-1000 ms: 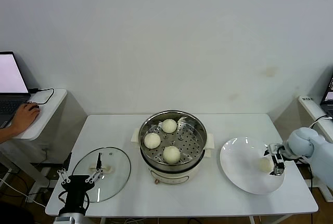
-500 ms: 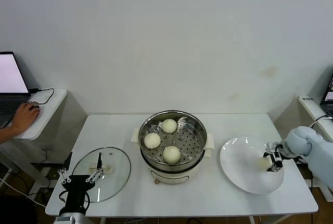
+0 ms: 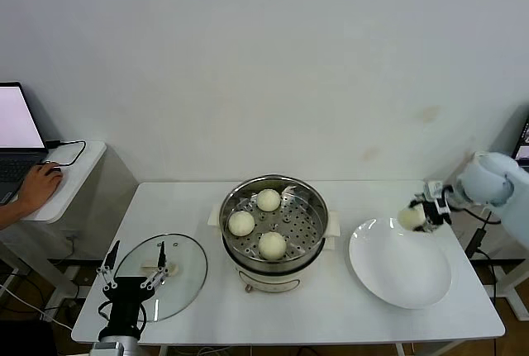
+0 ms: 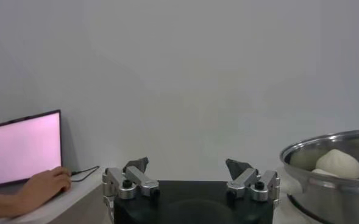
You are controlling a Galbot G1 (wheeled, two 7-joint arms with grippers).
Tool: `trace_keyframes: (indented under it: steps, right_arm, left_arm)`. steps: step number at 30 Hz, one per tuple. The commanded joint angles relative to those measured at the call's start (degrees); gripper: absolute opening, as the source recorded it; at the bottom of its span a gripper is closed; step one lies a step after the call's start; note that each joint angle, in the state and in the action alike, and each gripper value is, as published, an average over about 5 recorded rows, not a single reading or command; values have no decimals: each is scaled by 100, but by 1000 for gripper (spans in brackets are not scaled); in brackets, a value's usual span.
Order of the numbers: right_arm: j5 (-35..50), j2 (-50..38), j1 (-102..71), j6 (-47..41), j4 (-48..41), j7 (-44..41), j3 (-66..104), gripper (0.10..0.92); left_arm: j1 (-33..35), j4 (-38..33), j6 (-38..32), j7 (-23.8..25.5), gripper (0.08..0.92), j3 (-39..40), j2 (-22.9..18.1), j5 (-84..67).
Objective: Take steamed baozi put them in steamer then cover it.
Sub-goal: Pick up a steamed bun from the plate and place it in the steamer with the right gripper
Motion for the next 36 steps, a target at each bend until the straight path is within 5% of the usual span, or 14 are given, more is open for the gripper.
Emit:
trace_keyframes:
  steps: [1,16,36]
  right_arm:
    - [2194,1129,3253,-1161,1119,476,-2092,621]
    - [3327,2863,2511,-2712,734,1615,-2713,628]
    - [2241,2768,1551,-2617,316,1443,-2693,628]
  left_arm:
    - [-24,22,-2,2,823,30,-19,28]
    - [2,-13,-91,-4,823,-94,-116,71]
    - [-82,65,-123,-21,823,-124,-141,31]
